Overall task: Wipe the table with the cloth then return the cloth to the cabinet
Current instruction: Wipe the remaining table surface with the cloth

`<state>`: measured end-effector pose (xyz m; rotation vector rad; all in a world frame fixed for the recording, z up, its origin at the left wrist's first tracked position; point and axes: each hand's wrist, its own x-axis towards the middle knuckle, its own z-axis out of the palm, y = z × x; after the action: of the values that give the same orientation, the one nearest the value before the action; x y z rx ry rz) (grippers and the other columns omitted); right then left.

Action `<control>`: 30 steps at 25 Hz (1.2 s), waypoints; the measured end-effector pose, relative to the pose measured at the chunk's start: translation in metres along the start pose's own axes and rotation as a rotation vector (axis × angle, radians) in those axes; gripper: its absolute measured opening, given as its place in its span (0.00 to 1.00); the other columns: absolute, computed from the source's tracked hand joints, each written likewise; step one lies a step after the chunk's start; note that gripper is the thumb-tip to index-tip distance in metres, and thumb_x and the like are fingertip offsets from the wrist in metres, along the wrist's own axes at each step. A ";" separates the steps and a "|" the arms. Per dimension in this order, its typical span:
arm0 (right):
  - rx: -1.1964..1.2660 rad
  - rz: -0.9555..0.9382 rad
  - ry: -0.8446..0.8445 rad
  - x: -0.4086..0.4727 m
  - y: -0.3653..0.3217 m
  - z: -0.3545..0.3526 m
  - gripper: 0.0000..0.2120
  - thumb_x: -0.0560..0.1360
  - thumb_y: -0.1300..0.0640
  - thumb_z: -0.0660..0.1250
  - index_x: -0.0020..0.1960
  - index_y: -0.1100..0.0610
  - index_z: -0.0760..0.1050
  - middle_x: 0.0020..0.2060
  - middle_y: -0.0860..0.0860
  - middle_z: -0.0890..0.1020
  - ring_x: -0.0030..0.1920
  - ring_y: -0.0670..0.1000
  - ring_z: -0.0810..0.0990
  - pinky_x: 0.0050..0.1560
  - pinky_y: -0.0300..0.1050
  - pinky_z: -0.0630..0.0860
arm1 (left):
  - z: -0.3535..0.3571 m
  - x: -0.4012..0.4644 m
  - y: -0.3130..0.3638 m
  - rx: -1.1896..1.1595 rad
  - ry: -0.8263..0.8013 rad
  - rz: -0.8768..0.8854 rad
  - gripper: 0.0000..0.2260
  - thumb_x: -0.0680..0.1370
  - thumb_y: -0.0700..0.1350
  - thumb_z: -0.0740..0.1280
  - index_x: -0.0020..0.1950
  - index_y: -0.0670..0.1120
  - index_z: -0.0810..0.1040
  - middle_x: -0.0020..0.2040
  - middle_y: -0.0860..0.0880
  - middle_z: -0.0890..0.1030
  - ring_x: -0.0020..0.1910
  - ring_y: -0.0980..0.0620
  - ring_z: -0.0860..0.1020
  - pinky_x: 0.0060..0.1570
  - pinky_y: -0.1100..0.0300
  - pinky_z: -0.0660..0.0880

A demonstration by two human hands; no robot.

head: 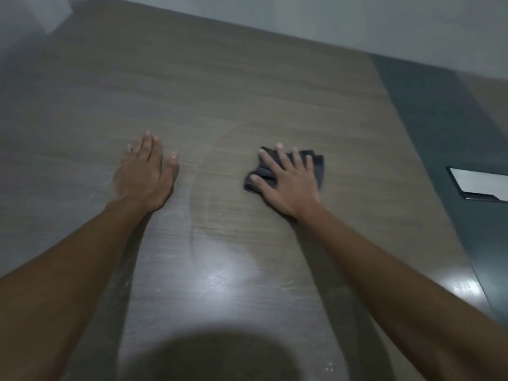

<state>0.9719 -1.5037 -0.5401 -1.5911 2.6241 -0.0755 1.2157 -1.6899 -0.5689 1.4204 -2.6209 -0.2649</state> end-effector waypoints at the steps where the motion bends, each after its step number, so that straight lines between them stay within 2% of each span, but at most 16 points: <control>1: 0.007 -0.042 0.000 -0.001 -0.025 0.004 0.36 0.76 0.25 0.46 0.81 0.37 0.54 0.83 0.49 0.54 0.82 0.59 0.50 0.80 0.62 0.41 | 0.001 0.000 0.000 -0.006 0.000 0.007 0.38 0.79 0.63 0.35 0.80 0.38 0.55 0.81 0.41 0.52 0.80 0.44 0.51 0.78 0.51 0.44; 6: 0.053 -0.302 0.016 -0.087 -0.102 0.018 0.33 0.79 0.29 0.52 0.81 0.40 0.58 0.83 0.51 0.56 0.82 0.60 0.49 0.79 0.64 0.40 | -0.013 -0.023 0.007 -0.264 0.104 -0.032 0.36 0.80 0.62 0.41 0.78 0.38 0.61 0.80 0.42 0.57 0.79 0.43 0.56 0.78 0.50 0.49; 9: 0.069 -0.415 0.060 -0.153 -0.097 0.018 0.32 0.79 0.31 0.57 0.80 0.40 0.62 0.82 0.51 0.61 0.82 0.59 0.53 0.80 0.65 0.46 | -0.016 -0.068 0.019 -0.234 0.038 0.020 0.37 0.80 0.63 0.40 0.79 0.39 0.58 0.81 0.42 0.55 0.80 0.44 0.54 0.78 0.52 0.46; 12: 0.114 -0.326 0.095 -0.215 -0.045 0.016 0.31 0.78 0.30 0.59 0.78 0.39 0.65 0.81 0.48 0.62 0.82 0.56 0.57 0.80 0.63 0.51 | -0.018 -0.115 0.024 -0.180 -0.001 0.072 0.40 0.79 0.65 0.39 0.79 0.37 0.56 0.81 0.41 0.53 0.80 0.46 0.51 0.78 0.54 0.43; 16: 0.002 -0.074 0.052 -0.251 0.068 0.005 0.32 0.79 0.26 0.49 0.79 0.38 0.63 0.81 0.48 0.61 0.80 0.58 0.62 0.79 0.63 0.54 | -0.031 -0.174 0.023 -0.133 -0.014 0.039 0.39 0.79 0.64 0.39 0.80 0.37 0.53 0.81 0.42 0.50 0.81 0.46 0.49 0.78 0.54 0.42; 18: -0.005 0.035 0.046 -0.223 0.069 0.004 0.34 0.79 0.26 0.45 0.79 0.39 0.63 0.80 0.50 0.64 0.80 0.60 0.62 0.79 0.64 0.53 | -0.039 -0.198 0.016 -0.120 -0.016 0.016 0.39 0.79 0.65 0.38 0.80 0.38 0.52 0.81 0.43 0.49 0.81 0.47 0.48 0.78 0.56 0.40; 21: 0.020 0.127 0.099 -0.177 0.004 0.009 0.35 0.77 0.26 0.47 0.79 0.40 0.65 0.80 0.52 0.64 0.80 0.62 0.60 0.79 0.66 0.50 | -0.043 -0.230 0.002 -0.114 -0.022 -0.008 0.39 0.79 0.65 0.38 0.80 0.39 0.52 0.82 0.43 0.48 0.80 0.47 0.47 0.77 0.58 0.38; 23: 0.064 0.040 0.138 -0.175 -0.044 0.017 0.34 0.77 0.28 0.50 0.78 0.41 0.67 0.79 0.53 0.66 0.79 0.63 0.61 0.79 0.67 0.51 | -0.042 -0.248 -0.005 -0.100 -0.018 -0.024 0.39 0.79 0.64 0.38 0.80 0.38 0.53 0.81 0.43 0.49 0.80 0.47 0.48 0.76 0.59 0.38; 26: 0.072 -0.260 0.071 -0.239 -0.095 0.018 0.32 0.78 0.30 0.56 0.79 0.40 0.64 0.80 0.52 0.63 0.81 0.61 0.57 0.79 0.66 0.49 | -0.042 -0.269 -0.008 -0.093 -0.042 -0.045 0.40 0.79 0.65 0.38 0.80 0.37 0.53 0.81 0.42 0.48 0.81 0.47 0.47 0.78 0.56 0.39; 28: 0.059 -0.410 0.056 -0.291 -0.080 0.014 0.32 0.79 0.30 0.58 0.80 0.39 0.62 0.81 0.50 0.61 0.82 0.59 0.55 0.80 0.64 0.48 | -0.042 -0.281 -0.003 -0.094 -0.031 -0.051 0.39 0.79 0.65 0.38 0.80 0.37 0.53 0.81 0.42 0.49 0.81 0.47 0.48 0.78 0.56 0.40; 30: 0.064 -0.442 0.074 -0.318 -0.029 0.012 0.32 0.78 0.30 0.60 0.79 0.39 0.63 0.81 0.49 0.62 0.82 0.58 0.57 0.80 0.63 0.51 | -0.043 -0.288 0.001 -0.094 -0.046 -0.043 0.39 0.79 0.64 0.39 0.80 0.37 0.53 0.81 0.42 0.49 0.81 0.47 0.47 0.78 0.56 0.39</control>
<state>1.1447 -1.2352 -0.5384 -2.1472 2.2401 -0.2419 1.3803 -1.4513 -0.5398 1.4573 -2.5791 -0.4246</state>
